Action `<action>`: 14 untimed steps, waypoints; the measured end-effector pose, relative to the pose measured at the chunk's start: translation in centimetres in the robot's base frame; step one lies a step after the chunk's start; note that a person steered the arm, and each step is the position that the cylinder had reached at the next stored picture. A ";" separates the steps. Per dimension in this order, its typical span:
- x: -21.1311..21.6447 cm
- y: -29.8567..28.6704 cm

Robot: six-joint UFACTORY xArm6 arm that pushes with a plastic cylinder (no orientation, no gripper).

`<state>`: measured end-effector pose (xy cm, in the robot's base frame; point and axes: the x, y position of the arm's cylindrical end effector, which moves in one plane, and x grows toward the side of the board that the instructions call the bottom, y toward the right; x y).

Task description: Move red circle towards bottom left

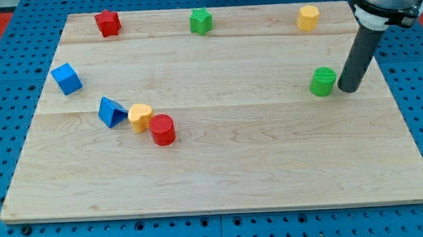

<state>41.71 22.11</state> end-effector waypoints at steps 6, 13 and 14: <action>9.1 -13.5; 6.5 -34.7; 6.4 -34.4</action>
<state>48.06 -12.27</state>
